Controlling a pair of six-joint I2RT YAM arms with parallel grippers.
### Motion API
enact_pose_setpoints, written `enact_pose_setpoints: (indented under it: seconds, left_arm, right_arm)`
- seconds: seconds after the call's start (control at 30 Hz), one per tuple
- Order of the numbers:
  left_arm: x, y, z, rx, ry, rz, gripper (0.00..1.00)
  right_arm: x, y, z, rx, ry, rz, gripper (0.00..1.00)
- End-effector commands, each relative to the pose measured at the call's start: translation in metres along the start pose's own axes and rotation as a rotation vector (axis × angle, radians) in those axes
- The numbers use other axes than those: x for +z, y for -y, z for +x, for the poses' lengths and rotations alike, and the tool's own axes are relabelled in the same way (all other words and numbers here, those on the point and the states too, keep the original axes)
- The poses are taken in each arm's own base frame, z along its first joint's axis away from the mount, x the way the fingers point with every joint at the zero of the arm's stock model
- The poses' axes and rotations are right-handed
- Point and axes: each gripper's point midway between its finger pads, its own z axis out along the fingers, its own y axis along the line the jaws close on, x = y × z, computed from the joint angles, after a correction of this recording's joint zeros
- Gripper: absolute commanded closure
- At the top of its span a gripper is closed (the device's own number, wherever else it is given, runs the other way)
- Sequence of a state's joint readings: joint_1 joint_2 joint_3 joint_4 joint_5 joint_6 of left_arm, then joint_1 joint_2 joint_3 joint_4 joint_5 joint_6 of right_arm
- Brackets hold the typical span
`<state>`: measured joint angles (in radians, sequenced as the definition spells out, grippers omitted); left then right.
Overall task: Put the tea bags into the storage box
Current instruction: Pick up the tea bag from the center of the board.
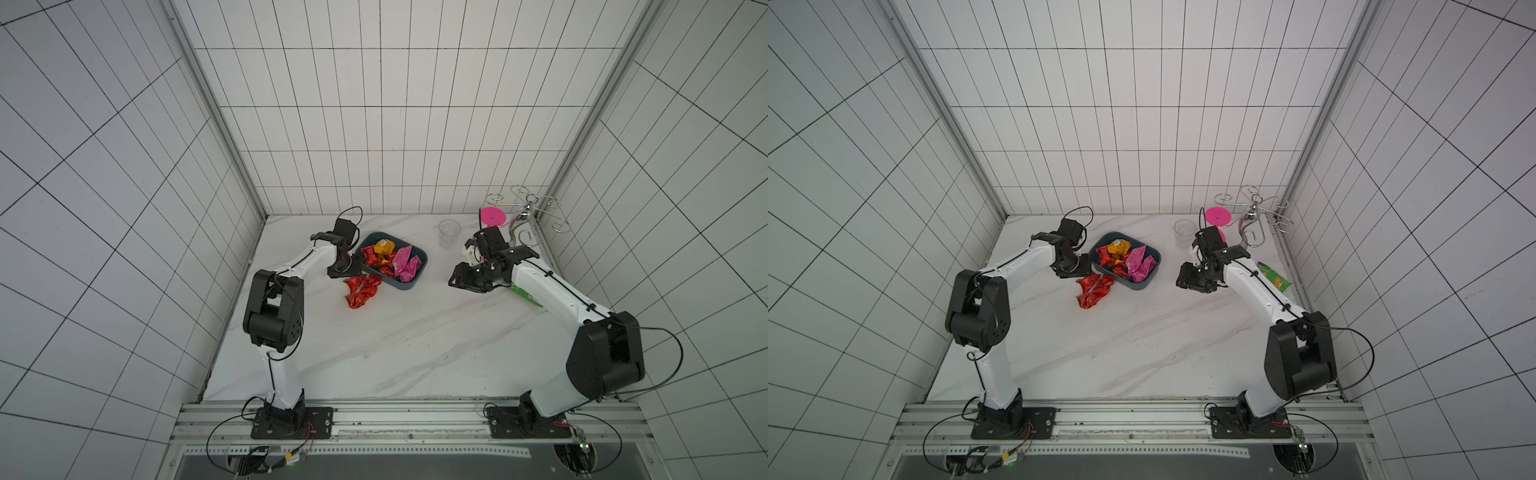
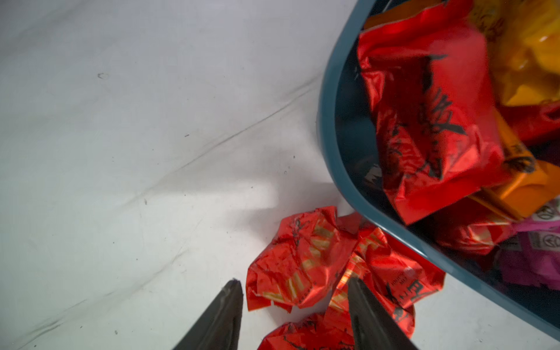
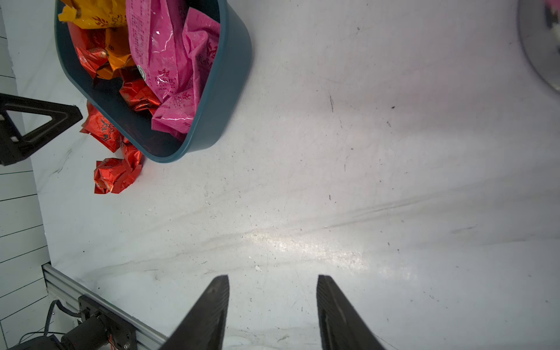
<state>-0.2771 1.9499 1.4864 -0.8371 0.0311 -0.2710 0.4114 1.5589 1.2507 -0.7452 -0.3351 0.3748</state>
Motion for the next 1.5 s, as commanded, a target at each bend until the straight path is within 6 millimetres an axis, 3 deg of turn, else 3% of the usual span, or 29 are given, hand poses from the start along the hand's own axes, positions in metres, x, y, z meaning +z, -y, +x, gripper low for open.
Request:
enact_pose_setpoints:
  seconds: [0.0,0.27,0.47,0.73,1.03,1.23,1.47]
  left_arm:
    - [0.010,0.014,-0.008,0.063,0.012,0.013,0.41]
    - [0.040,0.017,0.007,0.079,-0.045,-0.043,0.45]
    - [0.042,0.011,0.013,0.052,-0.050,-0.054,0.73]
    - [0.028,-0.003,0.015,0.005,-0.028,-0.080,0.84]
    - [-0.019,-0.038,0.006,-0.096,0.032,-0.098,0.85]
    - [-0.058,-0.013,-0.009,-0.077,0.089,0.003,0.84]
    - [-0.088,0.056,-0.024,-0.024,0.122,0.199,0.84]
  right_arm:
    - [-0.005,0.004,0.000,0.004,0.003,0.014,0.49]
    - [-0.011,0.004,-0.003,-0.018,0.019,0.031,0.49]
    - [-0.011,0.006,0.000,-0.030,0.008,0.036,0.49]
    - [-0.013,0.001,-0.003,-0.030,0.009,0.020,0.49]
    - [-0.009,-0.002,-0.003,-0.009,0.002,-0.003,0.49]
    - [-0.005,-0.002,-0.003,0.007,0.002,-0.016,0.49]
    - [-0.004,-0.002,-0.005,0.013,0.016,-0.015,0.49]
